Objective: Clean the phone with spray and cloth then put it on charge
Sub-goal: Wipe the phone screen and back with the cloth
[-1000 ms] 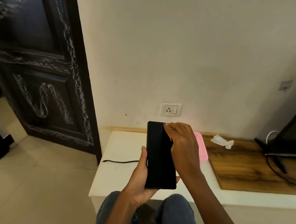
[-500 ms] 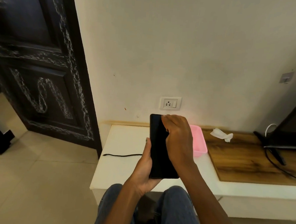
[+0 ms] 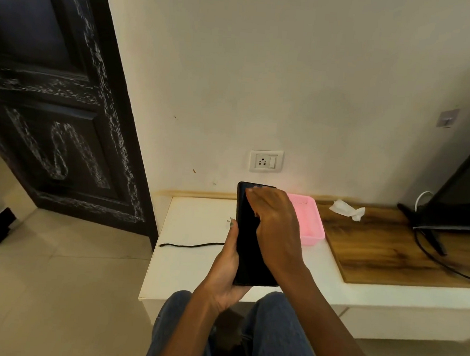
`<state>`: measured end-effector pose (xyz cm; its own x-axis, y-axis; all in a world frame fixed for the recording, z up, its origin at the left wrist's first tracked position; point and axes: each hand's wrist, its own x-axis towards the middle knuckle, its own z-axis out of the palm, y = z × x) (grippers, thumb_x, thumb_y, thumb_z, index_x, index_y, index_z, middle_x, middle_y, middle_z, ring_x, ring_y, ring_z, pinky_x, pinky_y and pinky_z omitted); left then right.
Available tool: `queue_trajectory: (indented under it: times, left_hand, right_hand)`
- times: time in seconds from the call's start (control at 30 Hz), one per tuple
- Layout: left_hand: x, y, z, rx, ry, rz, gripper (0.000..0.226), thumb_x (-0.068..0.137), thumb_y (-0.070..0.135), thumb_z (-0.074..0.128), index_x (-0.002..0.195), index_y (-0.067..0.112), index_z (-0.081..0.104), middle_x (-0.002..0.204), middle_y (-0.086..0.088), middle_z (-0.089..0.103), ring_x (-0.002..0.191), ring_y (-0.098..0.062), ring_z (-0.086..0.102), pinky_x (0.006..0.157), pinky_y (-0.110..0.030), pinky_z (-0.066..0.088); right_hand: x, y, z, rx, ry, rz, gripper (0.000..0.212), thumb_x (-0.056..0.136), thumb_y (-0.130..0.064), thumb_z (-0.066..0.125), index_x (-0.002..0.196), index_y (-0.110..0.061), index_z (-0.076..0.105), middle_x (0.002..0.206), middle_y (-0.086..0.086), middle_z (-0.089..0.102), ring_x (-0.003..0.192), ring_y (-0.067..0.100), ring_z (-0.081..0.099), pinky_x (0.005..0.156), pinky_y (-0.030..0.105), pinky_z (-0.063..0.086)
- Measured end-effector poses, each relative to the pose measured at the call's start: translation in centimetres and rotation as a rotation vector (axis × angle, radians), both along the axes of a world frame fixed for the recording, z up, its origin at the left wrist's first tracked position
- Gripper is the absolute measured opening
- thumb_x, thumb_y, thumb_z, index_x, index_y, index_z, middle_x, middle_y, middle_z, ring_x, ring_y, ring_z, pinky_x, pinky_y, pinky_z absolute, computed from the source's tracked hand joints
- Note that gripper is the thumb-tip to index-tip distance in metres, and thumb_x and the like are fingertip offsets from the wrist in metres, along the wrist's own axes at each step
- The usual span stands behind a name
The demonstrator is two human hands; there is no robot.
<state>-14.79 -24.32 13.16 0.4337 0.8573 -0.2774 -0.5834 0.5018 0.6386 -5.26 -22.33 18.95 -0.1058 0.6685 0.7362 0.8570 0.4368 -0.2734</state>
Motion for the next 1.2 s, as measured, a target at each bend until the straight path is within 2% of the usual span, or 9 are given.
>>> queue_trajectory:
  times: [0.13, 0.3, 0.43, 0.57, 0.73, 0.8, 0.9, 1.03, 1.2]
  left_hand:
    - [-0.2, -0.5, -0.1, 0.015, -0.002, 0.008, 0.053, 0.080, 0.061, 0.044, 0.112, 0.027, 0.070, 0.116, -0.011, 0.070, 0.107, -0.027, 0.066, 0.081, -0.037, 0.057]
    - [0.7, -0.4, 0.3, 0.012, 0.062, -0.038, 0.060, 0.081, 0.062, 0.043, 0.123, 0.023, 0.061, 0.117, -0.012, 0.069, 0.106, -0.026, 0.067, 0.077, -0.035, 0.058]
    - [0.6, -0.3, 0.2, 0.027, 0.016, -0.055, 0.059, 0.080, 0.063, 0.042, 0.122, 0.025, 0.061, 0.116, -0.011, 0.070, 0.106, -0.027, 0.067, 0.075, -0.034, 0.058]
    - [0.6, -0.6, 0.2, 0.006, 0.018, -0.078, 0.061, 0.076, 0.061, 0.045, 0.122, 0.024, 0.059, 0.112, -0.014, 0.071, 0.100, -0.030, 0.069, 0.070, -0.039, 0.059]
    - [1.2, -0.3, 0.6, 0.018, 0.061, -0.067, 0.059, 0.076, 0.063, 0.043, 0.118, 0.026, 0.062, 0.110, -0.010, 0.072, 0.100, -0.025, 0.069, 0.071, -0.034, 0.059]
    - [0.9, -0.2, 0.5, 0.015, 0.050, -0.047, 0.059, 0.077, 0.064, 0.042, 0.119, 0.027, 0.062, 0.112, -0.009, 0.072, 0.102, -0.025, 0.069, 0.073, -0.034, 0.059]
    - [0.5, -0.4, 0.2, 0.002, 0.047, -0.043, 0.059, 0.076, 0.063, 0.043, 0.118, 0.026, 0.061, 0.108, -0.010, 0.073, 0.098, -0.026, 0.070, 0.068, -0.034, 0.059]
    - [1.1, -0.7, 0.4, 0.017, 0.098, -0.066, 0.061, 0.075, 0.063, 0.044, 0.119, 0.025, 0.060, 0.105, -0.008, 0.074, 0.095, -0.024, 0.071, 0.067, -0.033, 0.059]
    - [0.4, -0.5, 0.3, 0.007, 0.083, -0.026, 0.061, 0.076, 0.063, 0.043, 0.122, 0.026, 0.059, 0.110, -0.008, 0.072, 0.100, -0.024, 0.070, 0.072, -0.034, 0.059]
  right_hand:
    - [1.1, -0.6, -1.0, -0.051, -0.071, -0.006, 0.031, 0.076, -0.011, 0.061, 0.105, -0.001, 0.069, 0.103, 0.013, 0.071, 0.098, 0.033, 0.065, 0.085, 0.038, 0.051]
    - [1.1, 0.4, -0.1, -0.078, -0.023, -0.091, 0.035, 0.071, 0.003, 0.072, 0.106, 0.001, 0.067, 0.103, 0.012, 0.070, 0.102, 0.035, 0.060, 0.084, 0.037, 0.050]
    - [0.8, 0.0, -0.3, -0.055, -0.062, -0.014, 0.034, 0.073, 0.000, 0.063, 0.106, -0.001, 0.068, 0.104, 0.010, 0.069, 0.102, 0.031, 0.061, 0.085, 0.033, 0.049]
    - [2.4, 0.1, -0.8, -0.083, -0.102, 0.024, 0.037, 0.071, 0.006, 0.073, 0.106, -0.001, 0.068, 0.104, 0.012, 0.070, 0.101, 0.034, 0.062, 0.085, 0.038, 0.050]
    - [1.3, 0.4, 0.2, -0.044, -0.026, -0.019, 0.032, 0.075, -0.003, 0.056, 0.106, 0.002, 0.067, 0.102, 0.013, 0.069, 0.100, 0.033, 0.062, 0.085, 0.036, 0.050]
    - [0.9, 0.0, -0.4, -0.045, -0.066, 0.020, 0.032, 0.074, -0.003, 0.061, 0.106, 0.000, 0.067, 0.102, 0.012, 0.070, 0.098, 0.031, 0.063, 0.086, 0.033, 0.049]
    - [1.8, 0.0, -1.0, -0.088, -0.088, 0.040, 0.036, 0.072, 0.003, 0.072, 0.107, -0.001, 0.068, 0.104, 0.011, 0.070, 0.099, 0.032, 0.062, 0.084, 0.038, 0.052]
    - [1.5, 0.6, 0.0, -0.078, -0.017, -0.046, 0.032, 0.076, 0.001, 0.058, 0.107, 0.001, 0.067, 0.104, 0.013, 0.069, 0.101, 0.034, 0.060, 0.082, 0.038, 0.051]
    - [0.7, 0.0, -0.4, -0.091, -0.108, 0.006, 0.035, 0.072, -0.003, 0.060, 0.106, 0.000, 0.068, 0.101, 0.010, 0.070, 0.096, 0.031, 0.062, 0.081, 0.034, 0.051]
